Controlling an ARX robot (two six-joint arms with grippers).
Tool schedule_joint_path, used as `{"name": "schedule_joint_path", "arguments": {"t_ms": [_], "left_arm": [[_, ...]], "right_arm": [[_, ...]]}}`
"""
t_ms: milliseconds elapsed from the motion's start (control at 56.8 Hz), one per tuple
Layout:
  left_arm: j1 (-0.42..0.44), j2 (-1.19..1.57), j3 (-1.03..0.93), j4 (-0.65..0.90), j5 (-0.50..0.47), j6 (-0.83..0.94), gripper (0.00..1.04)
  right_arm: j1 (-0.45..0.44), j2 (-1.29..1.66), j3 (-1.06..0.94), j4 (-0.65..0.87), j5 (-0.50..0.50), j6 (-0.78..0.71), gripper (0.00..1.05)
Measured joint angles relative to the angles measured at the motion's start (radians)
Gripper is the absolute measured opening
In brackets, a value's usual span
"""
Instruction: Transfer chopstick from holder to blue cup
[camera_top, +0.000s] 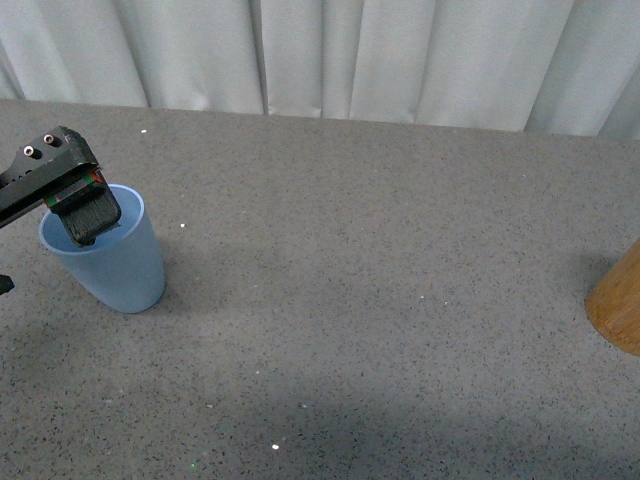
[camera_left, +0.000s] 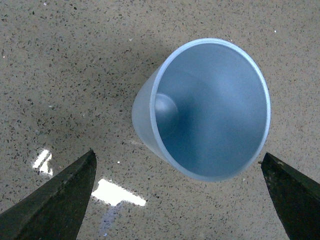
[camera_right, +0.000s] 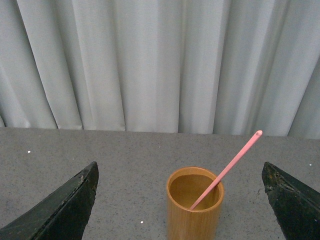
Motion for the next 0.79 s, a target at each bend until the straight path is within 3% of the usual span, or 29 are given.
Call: {"name": "schedule_joint_path", "arguments": {"t_ms": [792], "left_arm": [[0.036,0.077,0.032,0.002,-0.026,-0.032,0.98]], "right_arm": [[0.000,0.000,0.000,0.000,0.000,0.000,0.95]]}}
